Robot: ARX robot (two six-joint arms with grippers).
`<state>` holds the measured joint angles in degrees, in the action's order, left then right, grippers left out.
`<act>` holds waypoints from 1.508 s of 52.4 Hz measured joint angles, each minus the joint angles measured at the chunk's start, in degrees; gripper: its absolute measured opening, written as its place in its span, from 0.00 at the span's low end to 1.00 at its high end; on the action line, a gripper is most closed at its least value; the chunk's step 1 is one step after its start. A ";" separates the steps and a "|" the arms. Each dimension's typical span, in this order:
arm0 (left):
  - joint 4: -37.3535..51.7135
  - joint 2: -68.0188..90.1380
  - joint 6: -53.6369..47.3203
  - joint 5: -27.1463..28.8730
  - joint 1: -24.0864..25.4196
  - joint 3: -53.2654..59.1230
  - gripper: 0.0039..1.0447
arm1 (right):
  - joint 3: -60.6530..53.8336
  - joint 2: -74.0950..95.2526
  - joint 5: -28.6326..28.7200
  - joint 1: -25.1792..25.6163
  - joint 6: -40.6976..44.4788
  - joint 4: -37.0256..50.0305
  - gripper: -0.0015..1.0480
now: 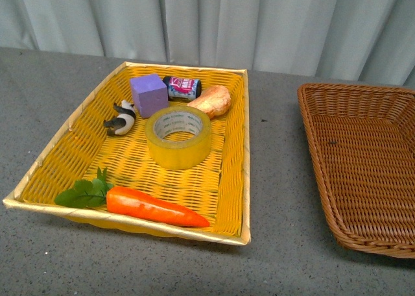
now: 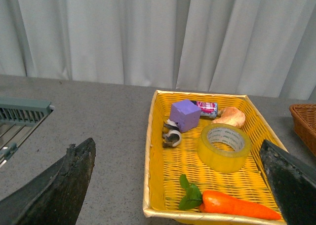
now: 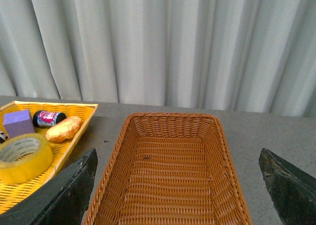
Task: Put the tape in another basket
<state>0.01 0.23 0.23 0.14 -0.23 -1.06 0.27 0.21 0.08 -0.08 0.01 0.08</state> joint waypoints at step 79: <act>0.00 0.00 -0.02 0.00 0.00 0.00 0.94 | 0.00 0.00 0.00 0.00 0.00 0.00 0.91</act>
<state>0.01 0.23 0.21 0.14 -0.23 -1.06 0.27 0.21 0.08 -0.08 0.01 0.08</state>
